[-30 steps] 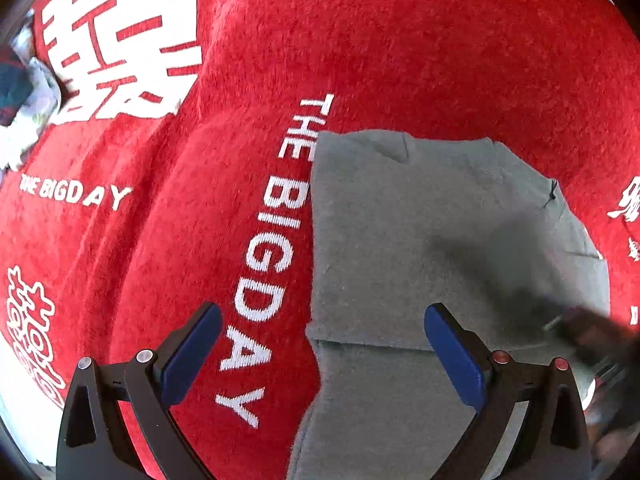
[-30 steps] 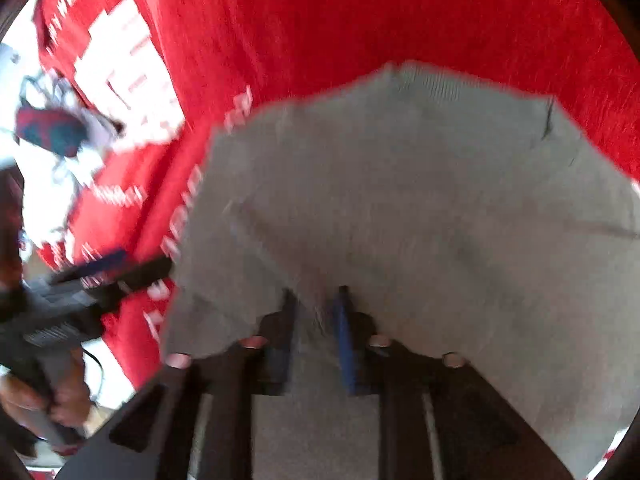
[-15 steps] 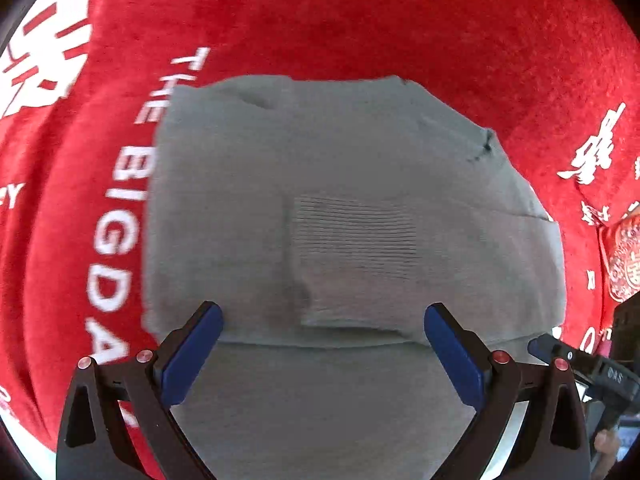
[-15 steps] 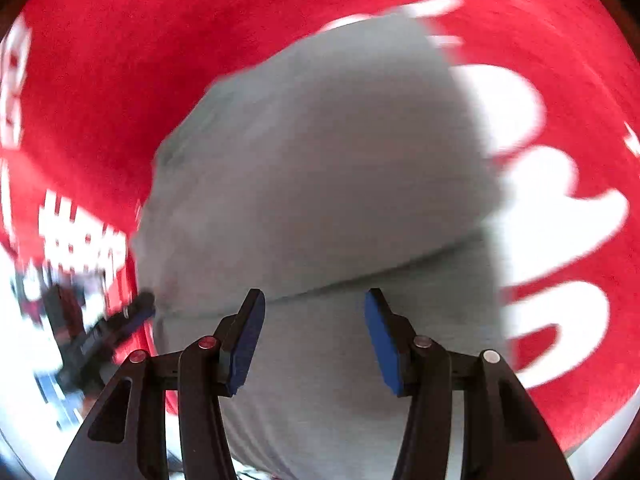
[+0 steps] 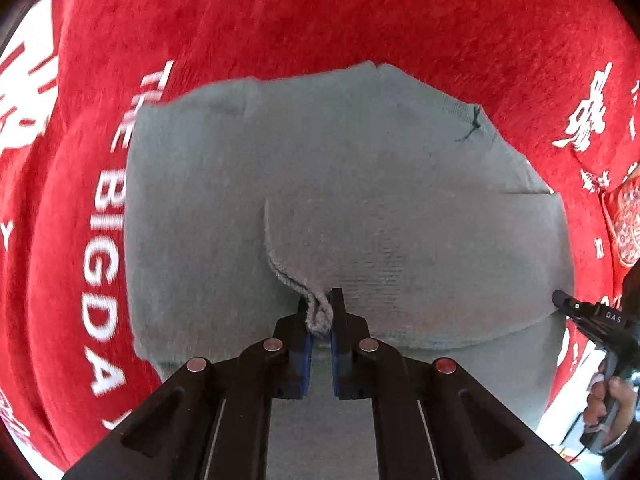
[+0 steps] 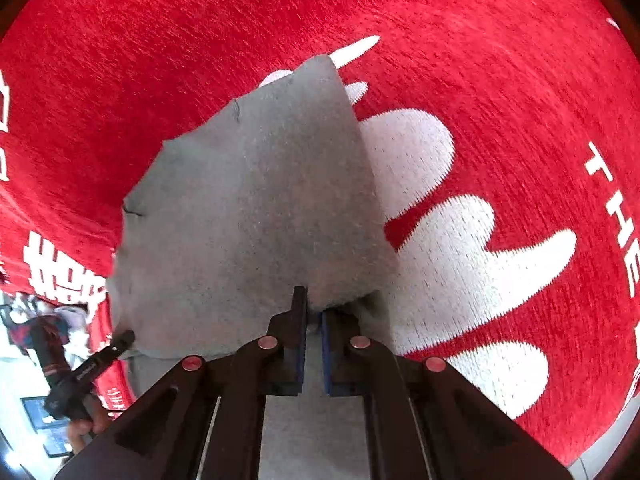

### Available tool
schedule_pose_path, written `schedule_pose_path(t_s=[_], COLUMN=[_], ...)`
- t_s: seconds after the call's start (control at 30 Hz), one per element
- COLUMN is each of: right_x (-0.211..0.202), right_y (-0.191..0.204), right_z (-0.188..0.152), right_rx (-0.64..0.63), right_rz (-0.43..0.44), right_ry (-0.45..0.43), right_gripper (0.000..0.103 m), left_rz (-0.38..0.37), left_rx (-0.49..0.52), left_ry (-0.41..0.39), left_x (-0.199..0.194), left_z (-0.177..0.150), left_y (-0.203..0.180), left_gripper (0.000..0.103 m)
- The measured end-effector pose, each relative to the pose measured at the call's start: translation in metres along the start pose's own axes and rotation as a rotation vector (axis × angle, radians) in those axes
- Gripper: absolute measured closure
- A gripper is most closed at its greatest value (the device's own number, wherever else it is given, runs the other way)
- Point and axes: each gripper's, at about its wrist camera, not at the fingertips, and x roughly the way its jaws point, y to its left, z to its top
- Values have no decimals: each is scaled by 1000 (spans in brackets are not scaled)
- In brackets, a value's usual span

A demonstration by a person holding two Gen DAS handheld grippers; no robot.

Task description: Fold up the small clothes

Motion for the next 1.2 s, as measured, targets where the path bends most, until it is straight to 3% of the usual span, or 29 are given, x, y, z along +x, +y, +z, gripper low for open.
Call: schedule_pose_path(t_s=[0.07, 0.17, 0.2, 0.27, 0.37, 0.47, 0.5, 0.57, 0.7, 0.8, 0.97, 1.07, 1.2], right_x=[-5, -24, -35, -47, -38, -11, -3, 11, -7, 8, -6, -23, -42], right_y=[-1, 3, 5, 5, 1, -8, -10, -5, 31, 24, 4, -7, 12], right_z=[0, -2, 1, 14, 43, 69, 74, 80, 72, 70, 66, 58, 37], right_rx=[-1, -47, -73, -94, -66, 3, 18, 11, -225, -280, -185, -98, -148], right_rz=[0, -16, -6, -17, -17, 16, 28, 11, -134, -222, -197, -187, -167], right_ry=[47, 50, 16, -42, -69, -33, -6, 44, -28, 5, -46, -47, -47], right_gripper=[86, 82, 64, 30, 32, 42, 64, 94, 94, 92, 81, 81, 77], left_rz=[26, 123, 179, 201, 189, 195, 194, 194, 227, 272, 253, 265, 274], left_rx=[-35, -53, -51, -52, -53, -18, -11, 4, 42, 72, 46, 33, 25], left_ry=[1, -15, -22, -29, -54, -69, -68, -68, -54, -40, -41, -29, -22], left_x=[-7, -21, -28, -38, -48, -36, -33, -26, -7, 9, 4, 0, -11], left_z=[-5, -12, -13, -13, -5, 6, 7, 8, 6, 3, 0, -1, -6], left_y=[9, 22, 26, 30, 27, 6, 1, -9, -26, -28, -21, -14, -12], left_gripper=[93, 76, 76, 76, 76, 76, 76, 76, 76, 75, 75, 75, 75])
